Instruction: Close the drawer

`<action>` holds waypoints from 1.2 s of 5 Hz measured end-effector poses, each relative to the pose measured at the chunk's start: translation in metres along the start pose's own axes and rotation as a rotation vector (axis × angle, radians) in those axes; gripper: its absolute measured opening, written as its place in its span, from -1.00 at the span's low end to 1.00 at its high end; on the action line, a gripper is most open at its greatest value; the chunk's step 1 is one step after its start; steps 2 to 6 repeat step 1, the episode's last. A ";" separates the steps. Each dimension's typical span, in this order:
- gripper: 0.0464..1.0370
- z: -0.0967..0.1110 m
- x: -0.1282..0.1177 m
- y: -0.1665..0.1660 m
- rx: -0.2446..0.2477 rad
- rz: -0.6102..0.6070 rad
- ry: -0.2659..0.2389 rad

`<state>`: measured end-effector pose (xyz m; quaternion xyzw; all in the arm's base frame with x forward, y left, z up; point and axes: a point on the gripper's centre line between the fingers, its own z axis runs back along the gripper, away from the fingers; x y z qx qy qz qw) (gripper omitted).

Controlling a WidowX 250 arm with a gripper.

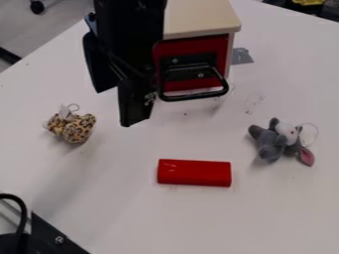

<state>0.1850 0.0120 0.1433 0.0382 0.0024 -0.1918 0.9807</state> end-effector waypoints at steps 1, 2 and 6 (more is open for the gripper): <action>0.92 0.001 -0.001 -0.001 0.005 0.003 -0.005; 0.92 0.001 -0.001 -0.001 0.005 0.003 -0.005; 0.92 0.001 -0.001 -0.001 0.005 0.003 -0.005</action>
